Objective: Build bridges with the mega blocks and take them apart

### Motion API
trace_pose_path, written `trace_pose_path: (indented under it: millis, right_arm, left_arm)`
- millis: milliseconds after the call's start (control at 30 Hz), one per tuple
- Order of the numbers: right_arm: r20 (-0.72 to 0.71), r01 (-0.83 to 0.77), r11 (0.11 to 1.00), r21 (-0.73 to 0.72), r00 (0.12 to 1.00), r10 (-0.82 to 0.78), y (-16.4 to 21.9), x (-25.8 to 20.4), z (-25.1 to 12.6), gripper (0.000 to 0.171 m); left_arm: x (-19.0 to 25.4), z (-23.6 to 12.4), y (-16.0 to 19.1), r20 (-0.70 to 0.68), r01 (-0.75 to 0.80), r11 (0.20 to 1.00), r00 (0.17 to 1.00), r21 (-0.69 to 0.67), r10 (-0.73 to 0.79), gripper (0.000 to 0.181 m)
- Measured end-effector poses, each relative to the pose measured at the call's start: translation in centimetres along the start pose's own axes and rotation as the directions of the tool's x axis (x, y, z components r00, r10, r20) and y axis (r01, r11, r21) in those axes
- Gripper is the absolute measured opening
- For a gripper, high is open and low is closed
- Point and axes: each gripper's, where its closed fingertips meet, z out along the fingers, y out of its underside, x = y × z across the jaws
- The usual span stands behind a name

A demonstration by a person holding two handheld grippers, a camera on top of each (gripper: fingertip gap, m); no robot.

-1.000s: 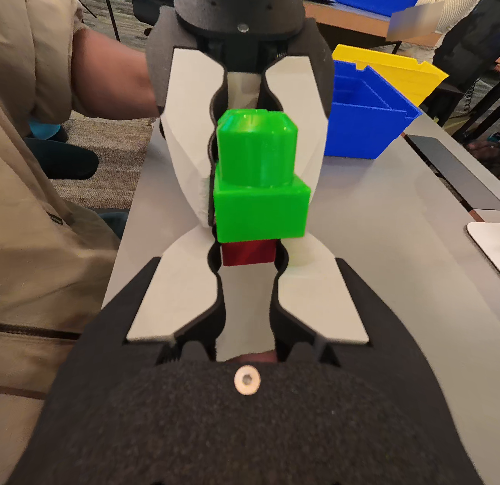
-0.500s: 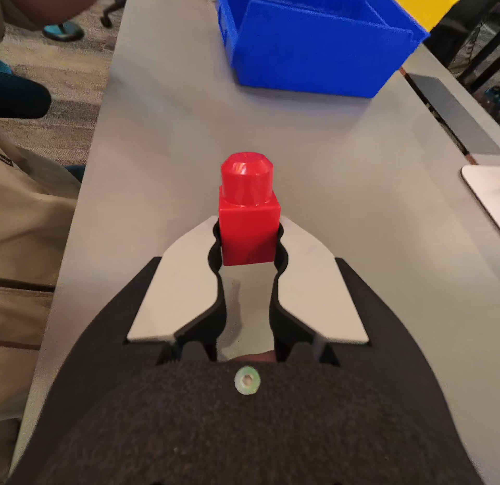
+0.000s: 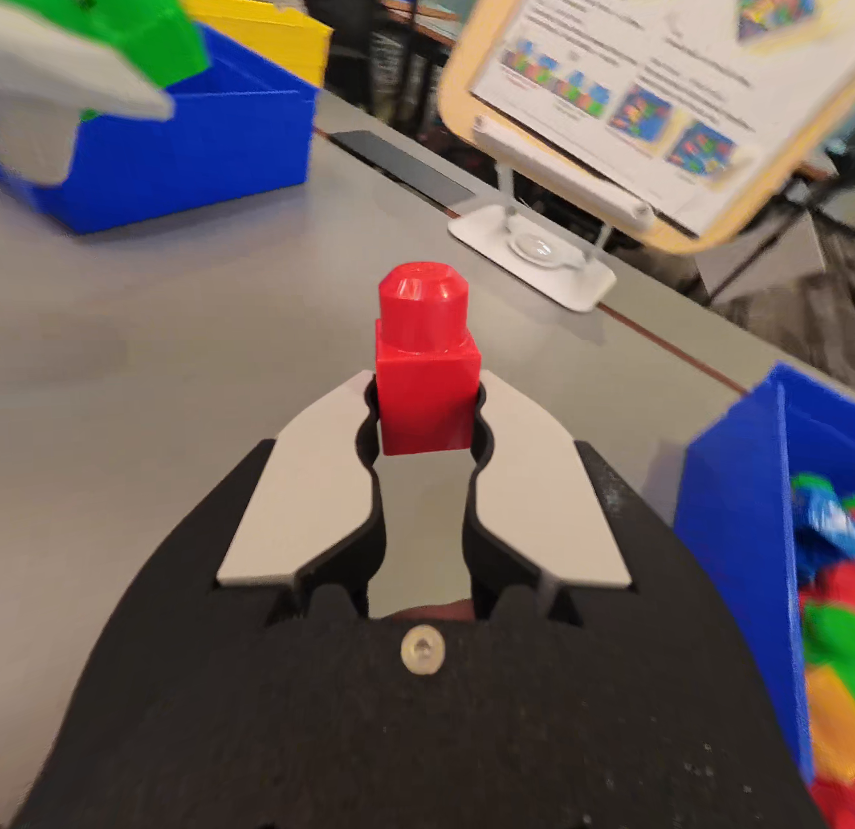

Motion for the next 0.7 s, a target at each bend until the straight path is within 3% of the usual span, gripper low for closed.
trace_pose_path:
  millis: [133, 267, 700]
  right_arm:
    - [-0.164, -0.249, 0.968, 0.031, 0.954, 0.251, 2.8, 1.5, -1.1, 0.037]
    - [-0.238, -0.295, 0.953, 0.07, 0.923, 0.303, 4.7, 1.1, -1.7, 0.037]
    - [-0.241, -0.277, 0.96, 0.038, 0.93, 0.278, 5.4, 0.7, -2.0, 0.036]
  left_arm:
    - [-1.9, -0.9, 5.2, 0.199, 0.127, 0.99, 0.974, -0.062, -0.113, 0.036]
    - [-2.1, -1.7, 9.1, 0.257, 0.306, 0.947, 0.927, -0.094, -0.274, 0.036]
    - [-1.2, -1.3, 9.9, 0.22, 0.288, 0.948, 0.942, -0.138, -0.254, 0.036]
